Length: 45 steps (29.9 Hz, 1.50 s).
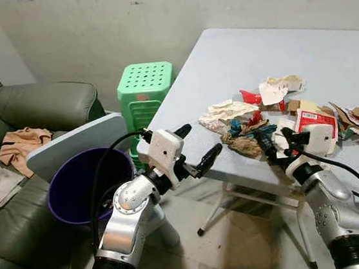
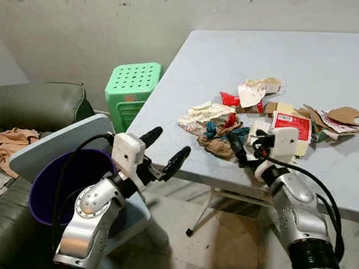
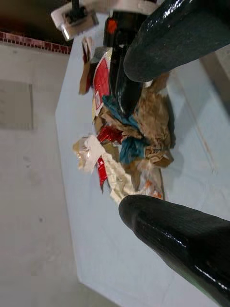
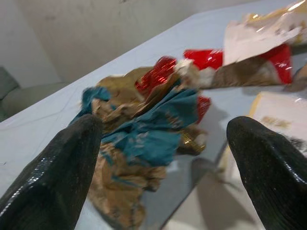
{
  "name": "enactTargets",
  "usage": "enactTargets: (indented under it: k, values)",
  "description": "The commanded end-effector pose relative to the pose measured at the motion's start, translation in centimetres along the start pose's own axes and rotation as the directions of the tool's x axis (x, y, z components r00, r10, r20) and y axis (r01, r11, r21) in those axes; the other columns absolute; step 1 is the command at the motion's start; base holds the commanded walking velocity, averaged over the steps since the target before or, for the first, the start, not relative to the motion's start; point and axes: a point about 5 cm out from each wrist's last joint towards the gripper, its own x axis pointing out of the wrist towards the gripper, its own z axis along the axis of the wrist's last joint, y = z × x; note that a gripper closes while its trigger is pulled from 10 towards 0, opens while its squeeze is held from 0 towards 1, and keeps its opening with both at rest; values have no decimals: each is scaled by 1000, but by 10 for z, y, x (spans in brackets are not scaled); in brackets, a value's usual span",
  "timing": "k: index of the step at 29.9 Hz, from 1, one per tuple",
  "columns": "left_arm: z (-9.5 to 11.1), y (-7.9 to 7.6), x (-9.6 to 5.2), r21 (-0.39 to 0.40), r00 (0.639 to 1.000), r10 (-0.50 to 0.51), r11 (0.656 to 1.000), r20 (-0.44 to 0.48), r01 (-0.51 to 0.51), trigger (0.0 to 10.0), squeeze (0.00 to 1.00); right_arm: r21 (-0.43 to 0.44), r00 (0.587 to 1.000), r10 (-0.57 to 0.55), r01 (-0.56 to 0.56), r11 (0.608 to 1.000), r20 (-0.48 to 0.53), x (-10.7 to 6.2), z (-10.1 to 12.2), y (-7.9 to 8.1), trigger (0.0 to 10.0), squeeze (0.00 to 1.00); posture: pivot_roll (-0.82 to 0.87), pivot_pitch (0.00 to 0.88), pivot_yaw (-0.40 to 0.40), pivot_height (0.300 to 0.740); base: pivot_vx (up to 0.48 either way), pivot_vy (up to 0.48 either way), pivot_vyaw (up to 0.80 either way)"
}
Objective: Picking trash to rubbish bin
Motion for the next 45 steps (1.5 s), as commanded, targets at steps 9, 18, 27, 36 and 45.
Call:
enactTargets:
  k: [9, 18, 27, 36, 45]
  values:
    - [-7, -3, -2, 14, 1000, -4, 1000, -25, 5, 10000, 0, 30, 999, 52, -52, 998, 3, -2, 3, 2, 235, 0, -4, 50, 9, 715, 0, 0, 0]
    - [-10, 0, -7, 18, 999, 8, 1000, -36, -7, 10000, 0, 25, 995, 99, -99, 995, -4, -2, 2, 7, 0, 0, 6, 41, 6, 715, 0, 0, 0]
    - [-13, 3, -14, 19, 998, 23, 1000, -53, -22, 10000, 0, 23, 994, 111, -110, 994, -18, -5, -2, 8, 0, 0, 12, 36, 14, 715, 0, 0, 0]
    - [-13, 3, -15, 22, 998, 20, 1000, -57, -19, 10000, 0, 27, 993, 118, -118, 993, -9, -6, -5, 12, 0, 0, 10, 33, 20, 715, 0, 0, 0]
    - [-13, 4, -14, 25, 998, 11, 1000, -59, -9, 10000, 0, 26, 993, 117, -117, 993, 6, -9, -5, 11, 0, 0, 6, 31, 29, 715, 0, 0, 0]
